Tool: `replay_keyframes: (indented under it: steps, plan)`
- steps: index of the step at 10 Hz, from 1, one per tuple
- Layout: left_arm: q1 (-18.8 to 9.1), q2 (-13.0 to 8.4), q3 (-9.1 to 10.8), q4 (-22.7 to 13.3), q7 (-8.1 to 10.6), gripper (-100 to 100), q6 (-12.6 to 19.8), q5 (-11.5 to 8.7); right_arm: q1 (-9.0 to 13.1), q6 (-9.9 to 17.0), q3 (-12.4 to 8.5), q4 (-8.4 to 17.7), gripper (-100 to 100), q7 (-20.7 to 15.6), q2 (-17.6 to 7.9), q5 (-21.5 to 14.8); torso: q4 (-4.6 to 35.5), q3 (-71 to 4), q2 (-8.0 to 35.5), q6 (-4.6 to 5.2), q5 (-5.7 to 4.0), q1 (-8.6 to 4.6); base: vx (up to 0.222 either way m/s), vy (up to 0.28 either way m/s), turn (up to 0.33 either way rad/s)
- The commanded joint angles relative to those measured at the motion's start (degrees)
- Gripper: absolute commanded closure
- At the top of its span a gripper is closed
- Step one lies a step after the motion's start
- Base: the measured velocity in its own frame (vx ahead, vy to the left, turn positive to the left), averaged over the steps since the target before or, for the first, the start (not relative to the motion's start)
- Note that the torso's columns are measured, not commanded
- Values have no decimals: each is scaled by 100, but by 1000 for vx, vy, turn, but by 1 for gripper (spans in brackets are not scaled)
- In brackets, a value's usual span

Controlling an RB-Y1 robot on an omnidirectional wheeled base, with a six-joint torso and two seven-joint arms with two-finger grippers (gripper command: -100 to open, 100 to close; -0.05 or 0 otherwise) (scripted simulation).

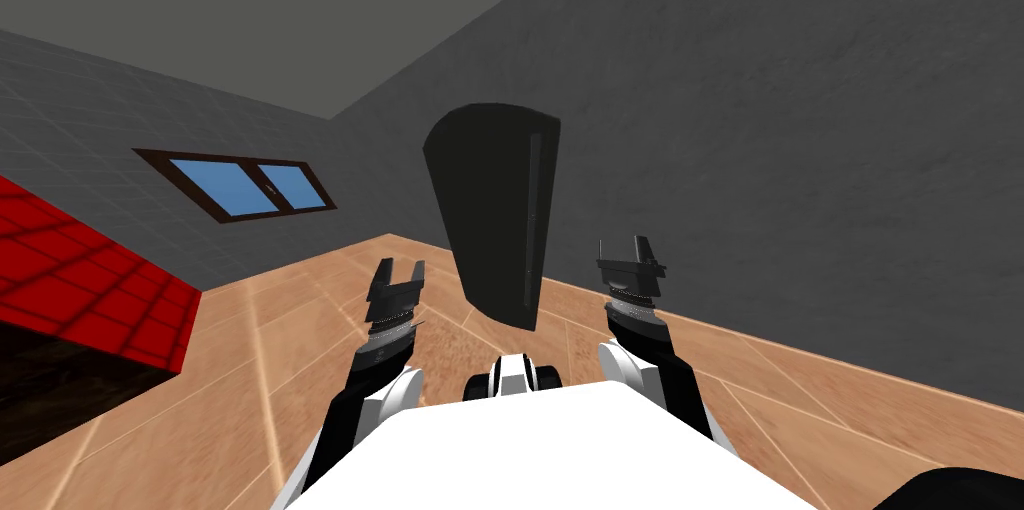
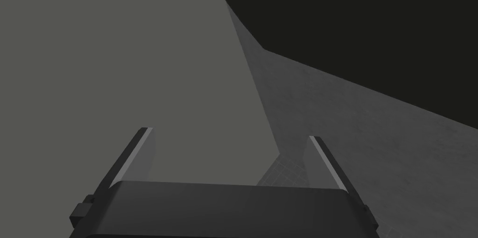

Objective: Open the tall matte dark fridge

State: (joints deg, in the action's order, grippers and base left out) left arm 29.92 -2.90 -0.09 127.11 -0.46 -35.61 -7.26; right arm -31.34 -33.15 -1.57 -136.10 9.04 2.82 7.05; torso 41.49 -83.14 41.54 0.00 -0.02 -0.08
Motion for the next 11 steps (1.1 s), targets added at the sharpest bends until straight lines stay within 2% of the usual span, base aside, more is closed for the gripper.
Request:
replay_keyframes:
  steps: [1, 4, 5, 8, 9, 10, 11]
  plan:
    - [-320, -313, 14, -197, 183, -100, 262, -89, 0, 0, 0, 1, 0, 0, 0, 0, 57, -110, 57, 0, -3, -9, -25, -98, 37]
    - [-796, -626, 43, -472, 476, -100, 680, -244, 0, 0, 1, 1, 0, 0, 1, 0, 78, -146, 69, 0, -2, -5, -6, -138, 43]
    - [-829, -626, 43, -472, 476, -100, 680, -244, 0, 0, 1, 1, 0, 0, 1, 0, 79, -145, 72, 0, 1, 7, -10, -92, 19]
    - [-1407, -949, 82, -812, 858, -100, 1195, -446, 0, 0, 1, 1, 0, 0, 1, 0, 81, -139, 81, 0, 0, 1, -29, -130, 56]
    - [-1487, -949, 82, -812, 858, -100, 1219, -446, 0, 0, 1, 1, 0, 0, 1, 0, 82, -138, 81, 0, -4, -12, -11, -128, 20]
    - [-1687, -1060, 97, -937, 1001, -100, 1420, -522, 0, 0, 1, 1, 0, 0, 1, 0, 79, -144, 71, 0, 0, 7, -15, -119, 32]
    - [-1733, -1060, 97, -937, 1001, -100, 1420, -522, 0, 0, 1, 1, 0, 0, 1, 0, 78, -146, 69, 0, 4, 14, -9, -84, 26]
